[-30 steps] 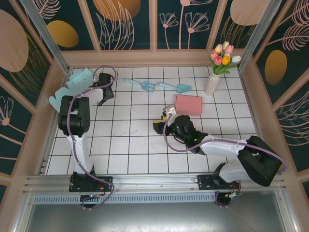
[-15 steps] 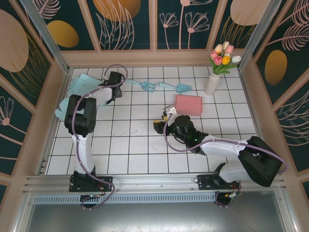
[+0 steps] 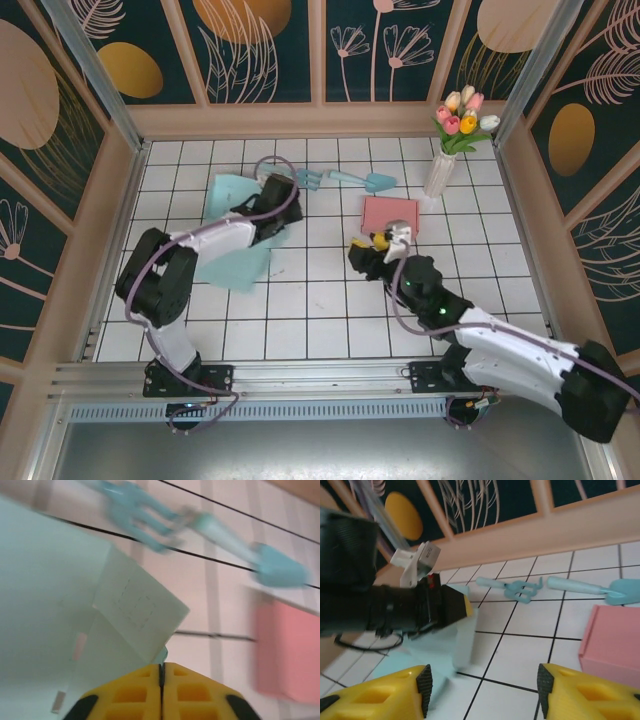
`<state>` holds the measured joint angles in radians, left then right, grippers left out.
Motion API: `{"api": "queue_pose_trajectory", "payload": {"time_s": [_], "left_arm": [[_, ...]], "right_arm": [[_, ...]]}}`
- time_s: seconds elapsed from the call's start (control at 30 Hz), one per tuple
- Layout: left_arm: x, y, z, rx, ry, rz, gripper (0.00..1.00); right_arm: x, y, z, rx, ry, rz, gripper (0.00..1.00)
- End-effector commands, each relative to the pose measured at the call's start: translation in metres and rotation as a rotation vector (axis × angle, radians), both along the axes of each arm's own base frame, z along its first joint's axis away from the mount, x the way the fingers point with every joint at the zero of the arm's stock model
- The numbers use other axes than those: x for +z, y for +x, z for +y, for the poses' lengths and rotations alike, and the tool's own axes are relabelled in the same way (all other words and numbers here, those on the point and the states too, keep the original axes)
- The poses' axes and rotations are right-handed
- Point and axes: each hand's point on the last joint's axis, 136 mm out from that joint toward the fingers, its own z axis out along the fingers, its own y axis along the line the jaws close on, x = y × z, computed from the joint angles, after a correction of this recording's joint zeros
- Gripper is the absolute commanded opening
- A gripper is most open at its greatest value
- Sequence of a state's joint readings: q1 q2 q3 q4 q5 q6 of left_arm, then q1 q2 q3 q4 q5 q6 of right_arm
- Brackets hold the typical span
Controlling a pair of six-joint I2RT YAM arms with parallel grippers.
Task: Fold the paper box
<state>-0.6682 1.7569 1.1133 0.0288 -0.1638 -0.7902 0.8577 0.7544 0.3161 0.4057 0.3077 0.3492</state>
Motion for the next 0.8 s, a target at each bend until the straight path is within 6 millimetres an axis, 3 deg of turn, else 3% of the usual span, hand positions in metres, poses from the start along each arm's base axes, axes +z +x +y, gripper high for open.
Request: {"api": "queue_pose_trajectory", "payload": {"time_s": [0.0,0.03,0.1,0.17,0.27,0.33,0.47,0.6,0.67,0.77], "left_arm": [[0.015,-0.025,-0.052,-0.048,-0.139,-0.012,0.23],[0.019,-0.028,-0.063,-0.074,-0.153,-0.012,0.32],[0.027,-0.027,-0.068,-0.082,-0.161,-0.017,0.42],[0.043,-0.023,-0.058,-0.050,-0.128,-0.054,0.50],[0.072,-0.029,-0.037,-0.027,-0.096,-0.125,0.52],[0.078,-0.035,-0.010,0.017,-0.024,-0.167,0.65],[0.051,-0.042,0.064,0.109,0.148,-0.148,0.79],[0.016,-0.039,0.128,0.182,0.166,-0.084,0.84],[0.000,-0.038,0.138,0.179,0.160,-0.058,0.85],[-0.018,-0.038,0.124,0.103,0.120,-0.047,0.84]], "right_arm": [[-0.012,-0.001,-0.034,-0.125,0.033,0.047,0.64],[-0.010,-0.001,-0.040,-0.139,0.043,0.045,0.67],[-0.004,0.001,-0.049,-0.158,0.048,0.039,0.68],[0.003,0.007,-0.055,-0.175,0.037,0.034,0.69],[0.012,0.020,-0.063,-0.214,0.001,0.036,0.68],[0.019,0.031,-0.059,-0.206,-0.054,0.025,0.68],[0.018,0.054,-0.033,-0.147,-0.179,0.089,0.68],[0.009,0.071,0.002,-0.039,-0.217,0.157,0.67],[0.007,0.076,0.019,0.017,-0.227,0.175,0.67],[0.000,0.086,0.035,0.061,-0.286,0.199,0.66]]}}
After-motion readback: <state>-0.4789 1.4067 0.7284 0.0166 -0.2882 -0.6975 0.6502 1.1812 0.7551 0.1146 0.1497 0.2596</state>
